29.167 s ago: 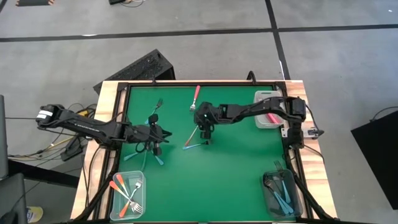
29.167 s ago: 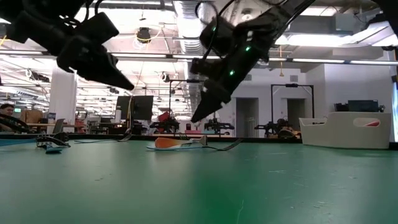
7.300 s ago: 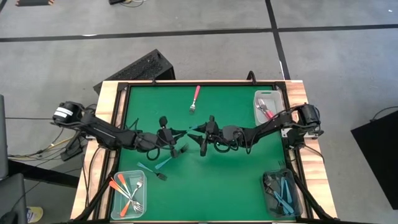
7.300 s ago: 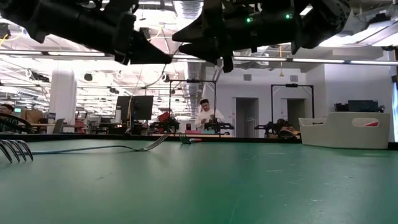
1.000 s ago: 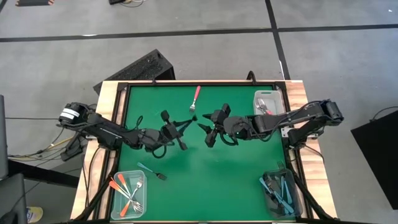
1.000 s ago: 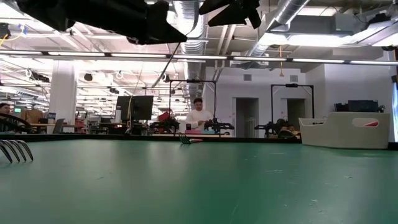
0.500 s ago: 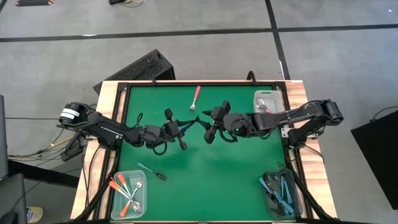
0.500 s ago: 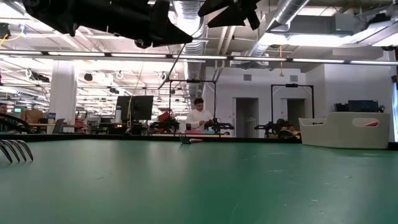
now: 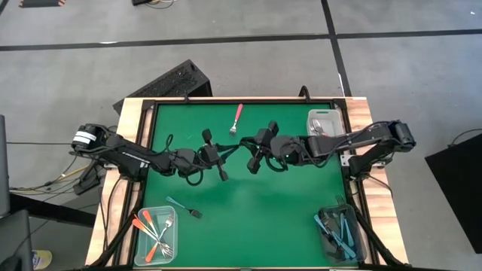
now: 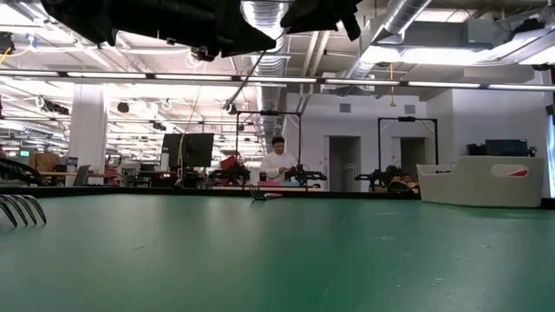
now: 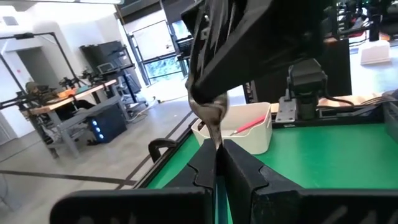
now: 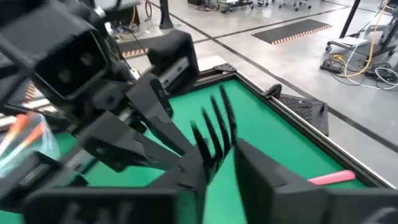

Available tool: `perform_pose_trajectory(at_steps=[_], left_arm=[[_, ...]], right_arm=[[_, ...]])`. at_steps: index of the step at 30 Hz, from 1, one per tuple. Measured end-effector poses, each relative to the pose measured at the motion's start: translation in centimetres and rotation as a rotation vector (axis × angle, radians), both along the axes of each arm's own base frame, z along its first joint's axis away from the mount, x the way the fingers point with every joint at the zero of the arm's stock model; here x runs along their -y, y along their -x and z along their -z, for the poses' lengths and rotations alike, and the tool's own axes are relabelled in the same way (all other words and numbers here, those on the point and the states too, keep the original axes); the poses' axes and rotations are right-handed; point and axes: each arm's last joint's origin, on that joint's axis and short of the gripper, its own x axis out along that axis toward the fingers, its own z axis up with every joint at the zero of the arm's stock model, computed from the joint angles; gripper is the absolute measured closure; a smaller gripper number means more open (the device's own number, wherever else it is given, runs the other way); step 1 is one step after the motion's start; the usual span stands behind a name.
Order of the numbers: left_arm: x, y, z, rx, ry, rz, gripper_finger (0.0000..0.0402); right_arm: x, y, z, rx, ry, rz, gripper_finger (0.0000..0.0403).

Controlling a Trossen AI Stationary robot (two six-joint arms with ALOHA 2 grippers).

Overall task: Sort silverware by color (type)
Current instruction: Put the right blue fork into the black bin

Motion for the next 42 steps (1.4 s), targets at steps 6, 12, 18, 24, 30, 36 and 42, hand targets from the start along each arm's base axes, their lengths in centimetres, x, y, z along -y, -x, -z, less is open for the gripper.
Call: perform_pose_trajectory(at_steps=[6, 12, 18, 24, 30, 36, 42], left_arm=[[0.1, 0.0, 0.2, -0.021, -0.003, 0.028, 0.0369], [0.2, 0.0, 1.2, -0.12, 0.013, 0.03, 0.03], [0.1, 0.3, 2.3, -0.225, 0.025, 0.014, 0.0268], [0.1, 0.3, 2.4, -0.231, 0.034, 0.006, 0.0267], [0.1, 0.3, 2.5, -0.241, 0.034, 0.005, 0.0267], [0.1, 0.6, 3.2, -0.308, 0.055, -0.002, 0.0267], [0.1, 0.6, 3.3, -0.314, 0.058, -0.006, 0.0267]], right_arm=[[-0.1, 0.1, 0.1, -0.044, 0.062, -0.025, 0.0387], [0.4, 1.5, -1.2, -0.308, 0.046, -0.034, 0.0387], [0.3, 4.4, -4.4, -0.577, -0.189, -0.132, 0.0387], [-0.2, 8.3, -5.0, -0.919, -0.566, -0.228, 0.0387], [-1.9, 9.9, -3.5, -1.037, -0.753, -0.236, 0.0387], [-5.3, 11.2, 0.2, -1.251, -0.879, -0.231, 0.0387], [-7.8, 13.1, 3.2, -1.401, -0.893, -0.145, 0.0382]])
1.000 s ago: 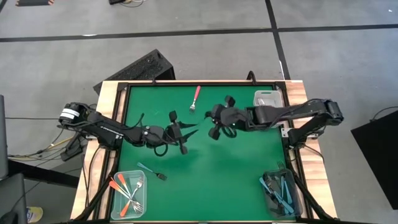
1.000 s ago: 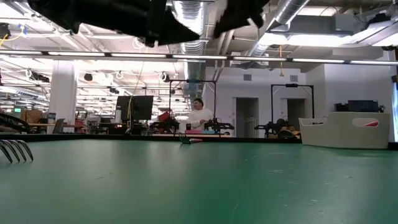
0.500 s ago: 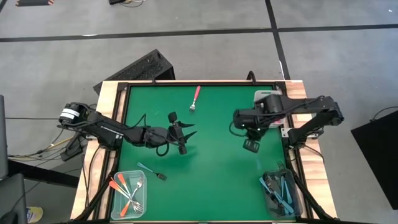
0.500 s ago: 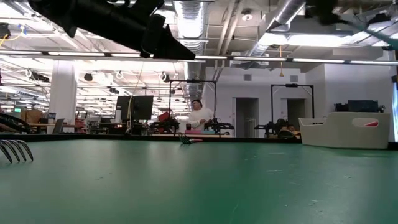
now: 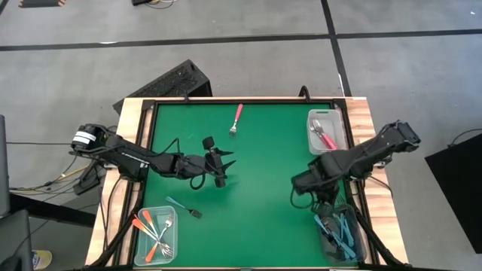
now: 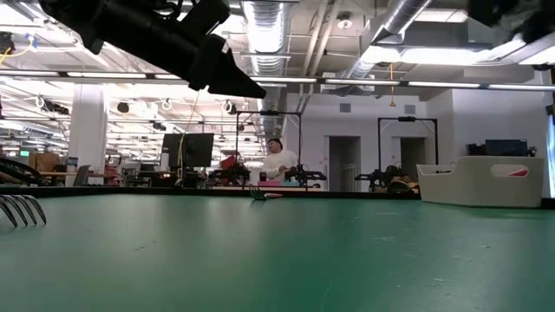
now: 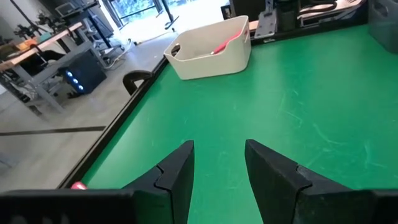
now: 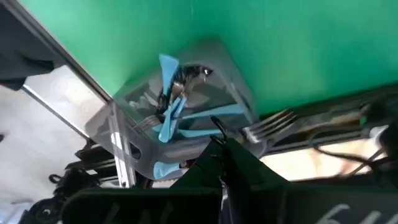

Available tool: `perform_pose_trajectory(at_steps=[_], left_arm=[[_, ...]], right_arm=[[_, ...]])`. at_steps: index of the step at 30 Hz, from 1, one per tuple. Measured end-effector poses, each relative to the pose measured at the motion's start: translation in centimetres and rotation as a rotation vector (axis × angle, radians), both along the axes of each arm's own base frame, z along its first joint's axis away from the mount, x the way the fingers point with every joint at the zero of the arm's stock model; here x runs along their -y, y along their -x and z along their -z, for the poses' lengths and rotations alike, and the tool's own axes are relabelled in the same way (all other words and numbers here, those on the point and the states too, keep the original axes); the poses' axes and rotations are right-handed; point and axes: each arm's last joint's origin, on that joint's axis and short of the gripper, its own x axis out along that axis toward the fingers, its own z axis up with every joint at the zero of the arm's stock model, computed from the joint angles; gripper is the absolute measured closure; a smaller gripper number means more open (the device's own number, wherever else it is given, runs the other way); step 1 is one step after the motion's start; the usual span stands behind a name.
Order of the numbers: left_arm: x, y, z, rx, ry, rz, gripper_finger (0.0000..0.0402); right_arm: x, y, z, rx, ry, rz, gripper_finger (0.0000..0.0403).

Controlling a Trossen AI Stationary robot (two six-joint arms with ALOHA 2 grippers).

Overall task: Sort silverware by color (type)
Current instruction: Put the right blue fork into the black bin, then put the blue fork into the black bin

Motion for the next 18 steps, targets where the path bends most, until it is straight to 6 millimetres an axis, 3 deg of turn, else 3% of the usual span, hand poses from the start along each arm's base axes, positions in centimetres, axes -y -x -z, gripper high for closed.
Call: perform_pose_trajectory(at_steps=[9, 18], left_arm=[[0.0, 0.1, 0.3, -0.016, 0.027, -0.01, 0.0267], [0.1, 0.6, -0.1, -0.026, 0.048, -0.011, 0.0267]], right_arm=[[-2.3, 2.1, 3.0, -0.114, 0.067, 0.004, 0.0329], [-3.4, 1.5, 3.3, 0.021, 0.072, -0.033, 0.0242]])
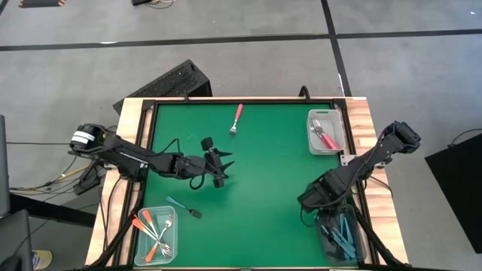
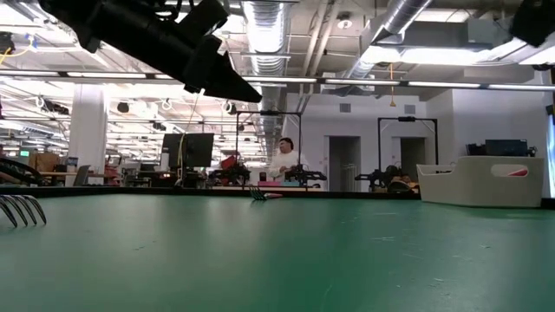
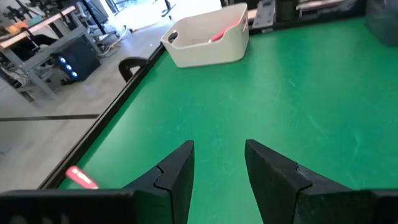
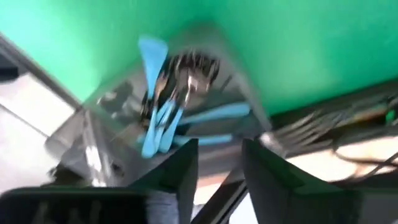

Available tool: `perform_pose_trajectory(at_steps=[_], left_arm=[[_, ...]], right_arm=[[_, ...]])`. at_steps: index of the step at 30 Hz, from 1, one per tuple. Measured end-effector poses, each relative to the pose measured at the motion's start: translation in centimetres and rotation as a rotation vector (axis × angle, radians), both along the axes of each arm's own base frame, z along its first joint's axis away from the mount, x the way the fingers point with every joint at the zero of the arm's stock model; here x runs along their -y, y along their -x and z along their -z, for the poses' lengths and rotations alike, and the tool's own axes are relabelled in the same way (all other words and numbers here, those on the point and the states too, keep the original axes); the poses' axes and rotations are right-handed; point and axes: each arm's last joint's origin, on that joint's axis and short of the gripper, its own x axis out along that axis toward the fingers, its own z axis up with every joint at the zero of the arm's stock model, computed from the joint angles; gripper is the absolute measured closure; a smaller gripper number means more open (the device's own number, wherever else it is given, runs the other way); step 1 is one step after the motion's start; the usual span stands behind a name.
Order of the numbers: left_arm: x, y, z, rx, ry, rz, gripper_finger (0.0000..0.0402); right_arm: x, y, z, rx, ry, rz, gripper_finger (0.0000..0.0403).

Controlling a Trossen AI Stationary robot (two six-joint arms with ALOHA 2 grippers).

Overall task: Sort silverware by color (type)
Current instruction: Put the blue fork into the black bin

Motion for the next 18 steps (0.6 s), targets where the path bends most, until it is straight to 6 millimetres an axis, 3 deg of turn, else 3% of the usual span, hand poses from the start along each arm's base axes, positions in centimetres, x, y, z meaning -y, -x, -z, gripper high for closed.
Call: perform_pose_trajectory(at_steps=[5, 10, 14, 18], left_arm=[[0.7, 2.0, -1.2, -0.053, 0.046, 0.003, 0.0267], [2.0, 5.4, -2.0, -0.157, 0.229, 0.038, 0.0267], [3.5, 8.1, -1.7, -0.348, 0.359, 0.178, 0.0267], [5.2, 9.2, -1.2, -0.454, 0.423, 0.31, 0.0267]], right_arm=[[-0.3, -1.4, 0.1, 0.194, 0.004, -0.079, 0.0216], [-0.1, -3.3, 0.0, 0.417, 0.027, -0.158, 0.0218], [0.3, -4.9, -0.3, 0.605, 0.091, -0.24, 0.0225], [1.0, -6.3, -0.7, 0.751, 0.187, -0.299, 0.0229]])
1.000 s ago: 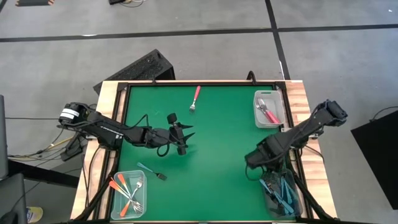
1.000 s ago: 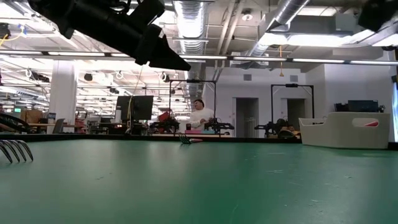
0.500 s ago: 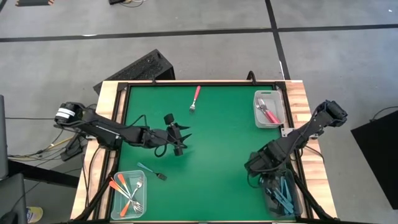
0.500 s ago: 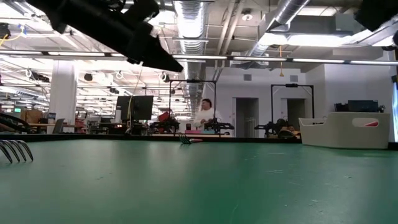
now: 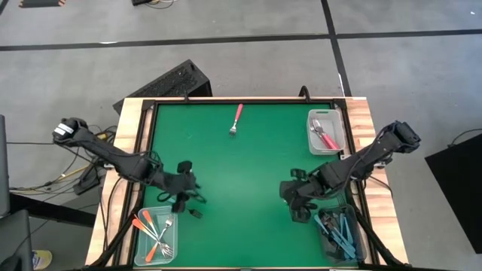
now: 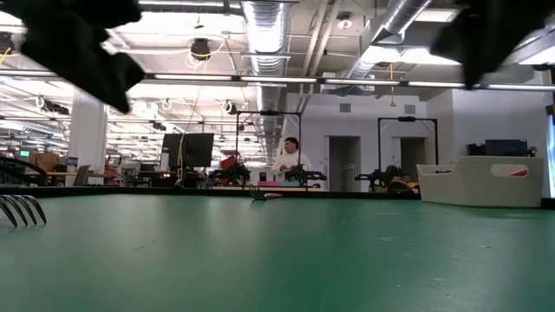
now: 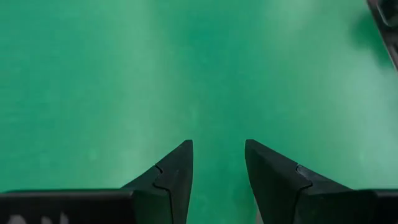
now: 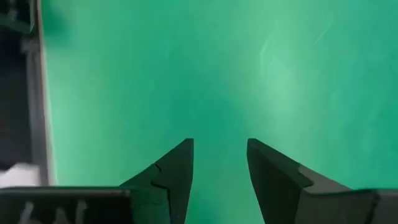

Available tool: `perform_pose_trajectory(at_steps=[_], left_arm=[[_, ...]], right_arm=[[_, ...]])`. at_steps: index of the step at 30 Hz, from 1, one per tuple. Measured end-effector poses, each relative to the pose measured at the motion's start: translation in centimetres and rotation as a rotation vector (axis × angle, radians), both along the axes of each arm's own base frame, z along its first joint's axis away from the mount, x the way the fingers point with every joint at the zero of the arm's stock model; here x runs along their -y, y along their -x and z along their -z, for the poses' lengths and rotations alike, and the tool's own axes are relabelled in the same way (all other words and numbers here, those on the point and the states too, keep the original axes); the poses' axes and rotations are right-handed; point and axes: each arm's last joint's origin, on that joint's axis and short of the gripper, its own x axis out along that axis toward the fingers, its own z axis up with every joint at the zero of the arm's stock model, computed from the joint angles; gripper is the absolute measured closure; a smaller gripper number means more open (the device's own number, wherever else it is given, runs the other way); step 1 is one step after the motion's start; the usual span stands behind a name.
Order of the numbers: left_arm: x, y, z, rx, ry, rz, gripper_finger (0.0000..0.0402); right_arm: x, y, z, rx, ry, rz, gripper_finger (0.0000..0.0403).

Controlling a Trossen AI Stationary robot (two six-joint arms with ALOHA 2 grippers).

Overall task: Sort silverware by color (type)
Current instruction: Put the blue fork into the black bin

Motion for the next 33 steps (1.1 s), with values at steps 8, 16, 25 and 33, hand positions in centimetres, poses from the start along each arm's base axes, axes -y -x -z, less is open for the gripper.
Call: perform_pose_trajectory(at_steps=[8, 16, 25, 33], left_arm=[[1.8, 0.0, 3.8, -0.127, -0.075, 0.135, 0.0267], [2.8, -0.4, 5.8, -0.279, 0.07, 0.232, 0.0267], [2.9, -0.6, 7.7, -0.408, 0.054, 0.192, 0.0267], [2.9, -0.9, 7.6, -0.372, -0.029, 0.217, 0.0341]], right_arm=[[1.4, -2.0, -0.8, 0.202, 0.127, 0.041, 0.0229], [1.5, -2.6, -1.2, 0.267, 0.116, 0.038, 0.023], [1.5, -2.6, -1.2, 0.271, 0.115, 0.039, 0.023], [1.6, -2.6, -1.3, 0.28, 0.139, 0.056, 0.023]])
